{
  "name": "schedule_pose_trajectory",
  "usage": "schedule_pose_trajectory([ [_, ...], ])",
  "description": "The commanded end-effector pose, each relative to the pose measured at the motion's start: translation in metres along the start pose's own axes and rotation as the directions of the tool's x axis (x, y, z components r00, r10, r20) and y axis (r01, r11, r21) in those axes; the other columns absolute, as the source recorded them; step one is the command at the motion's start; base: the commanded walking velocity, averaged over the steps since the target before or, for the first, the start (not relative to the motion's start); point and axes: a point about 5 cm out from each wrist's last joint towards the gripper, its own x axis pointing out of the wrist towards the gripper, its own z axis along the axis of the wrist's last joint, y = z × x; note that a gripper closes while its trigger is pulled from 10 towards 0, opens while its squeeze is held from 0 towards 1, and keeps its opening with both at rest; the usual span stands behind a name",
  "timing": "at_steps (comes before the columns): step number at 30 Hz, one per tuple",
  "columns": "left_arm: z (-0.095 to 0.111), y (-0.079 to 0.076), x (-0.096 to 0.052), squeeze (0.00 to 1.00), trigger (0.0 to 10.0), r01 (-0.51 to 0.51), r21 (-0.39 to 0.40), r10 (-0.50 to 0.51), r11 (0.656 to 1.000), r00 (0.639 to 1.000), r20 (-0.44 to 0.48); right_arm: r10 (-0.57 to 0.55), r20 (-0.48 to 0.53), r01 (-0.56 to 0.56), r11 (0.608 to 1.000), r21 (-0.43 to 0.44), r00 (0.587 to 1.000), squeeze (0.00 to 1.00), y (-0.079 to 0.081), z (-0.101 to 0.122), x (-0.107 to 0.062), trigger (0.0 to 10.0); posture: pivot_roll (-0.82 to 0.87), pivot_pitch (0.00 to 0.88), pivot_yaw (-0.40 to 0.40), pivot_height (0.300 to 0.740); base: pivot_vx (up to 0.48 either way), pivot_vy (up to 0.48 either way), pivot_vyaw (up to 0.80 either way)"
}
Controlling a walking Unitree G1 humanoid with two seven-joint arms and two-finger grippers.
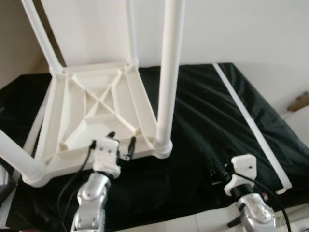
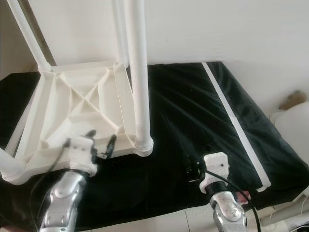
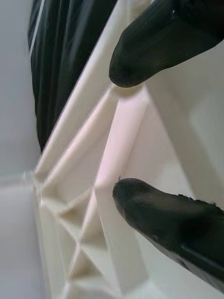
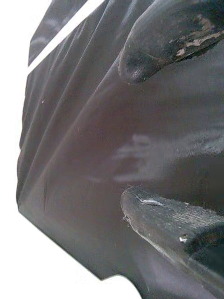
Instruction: Building children table
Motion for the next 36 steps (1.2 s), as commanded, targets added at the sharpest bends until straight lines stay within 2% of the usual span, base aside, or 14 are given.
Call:
schedule_pose_trajectory([
  [1,-0.002,0.004,0.002,0.0,10.0,-0.197,-0.069,0.196,0.978,0.98,-0.031,0.0,-0.02,0.0,1.0,0.013,1.0,0.0,-0.005,-0.003,0.002,10.0,-0.02,0.034,0.026,0.74,0.0,0.0,0.0],
  [4,0.0,0.004,0.003,0.0,10.0,-0.192,-0.098,0.19,0.977,0.981,-0.028,-0.009,-0.014,0.009,1.0,0.003,1.0,0.0,-0.008,-0.001,0.004,10.0,-0.02,0.034,0.026,0.74,0.0,0.0,0.0],
  [5,0.002,0.003,0.005,0.0,10.0,-0.178,-0.079,0.177,0.981,0.984,-0.021,-0.023,0.004,0.023,0.999,-0.044,1.0,0.0,-0.012,0.001,0.006,10.0,-0.02,0.033,0.048,0.74,0.0,0.0,0.0],
  [6,0.002,0.003,0.005,0.0,10.0,-0.178,-0.079,0.177,0.981,0.984,-0.021,-0.023,0.004,0.023,0.999,-0.044,1.0,0.0,-0.012,0.001,0.006,10.0,-0.02,0.033,0.048,0.74,0.0,0.0,0.0],
  [8,0.009,0.0,0.01,0.0,10.0,-0.116,-0.066,0.118,0.991,0.993,0.026,-0.061,0.046,0.066,0.993,-0.101,0.997,0.0,-0.019,0.006,0.014,10.0,-0.03,0.036,0.054,0.74,0.0,0.0,0.0],
  [11,0.012,-0.002,0.012,0.0,10.0,-0.089,-0.066,0.092,0.994,0.995,0.045,-0.08,0.059,0.086,0.99,-0.11,0.995,0.0,-0.021,0.008,0.017,10.0,-0.03,0.036,0.054,0.74,0.0,0.0,0.0],
  [14,0.016,-0.007,0.017,0.0,10.0,0.008,-0.03,-0.005,1.0,0.996,0.087,-0.073,0.055,0.076,0.995,-0.066,0.996,0.0,-0.012,0.006,0.02,10.0,-0.03,0.036,0.038,0.74,0.0,0.0,0.0],
  [17,0.012,-0.006,0.019,0.0,10.0,0.027,-0.02,-0.025,0.999,0.996,0.087,-0.074,0.048,0.077,0.995,-0.068,0.996,0.0,-0.005,0.002,0.019,10.0,-0.04,0.035,0.027,0.74,0.0,0.0,0.0],
  [18,0.009,-0.006,0.019,0.0,10.0,0.042,-0.048,-0.038,0.998,0.995,0.092,-0.081,0.042,0.083,0.996,-0.042,0.996,0.0,-0.002,0.0,0.019,10.0,-0.04,0.031,0.011,0.74,0.0,0.0,0.0],
  [21,0.006,-0.004,0.019,0.0,10.0,0.043,-0.066,-0.037,0.997,0.995,0.093,-0.09,0.036,0.091,0.995,-0.029,0.995,0.0,0.0,-0.002,0.018,10.0,-0.04,0.027,0.005,0.74,0.0,0.0,0.0],
  [22,0.004,-0.002,0.019,0.0,10.0,0.03,-0.062,-0.024,0.998,0.996,0.091,-0.115,0.029,0.115,0.993,0.014,0.993,0.0,0.002,-0.004,0.016,10.0,-0.04,0.024,0.006,0.74,0.0,0.0,0.0],
  [24,0.003,0.003,0.019,0.0,10.0,0.001,-0.079,0.006,0.997,0.997,0.082,-0.157,0.029,0.155,0.987,0.043,0.987,0.0,0.004,-0.005,0.013,10.0,-0.05,0.023,0.009,0.74,0.0,0.0,0.0],
  [32,-0.001,-0.001,0.01,0.0,10.0,0.032,-0.058,-0.028,0.998,0.997,0.07,-0.178,0.029,0.177,0.984,0.023,0.984,0.0,0.004,-0.008,0.009,10.0,-0.04,0.015,0.014,0.74,0.0,0.0,0.0],
  [36,0.0,-0.006,0.01,0.0,10.0,0.089,-0.027,-0.087,0.996,0.993,0.085,-0.179,0.022,0.178,0.984,0.026,0.984,0.0,0.004,-0.011,0.007,10.0,-0.03,0.01,0.01,0.74,0.0,0.0,0.8],
])
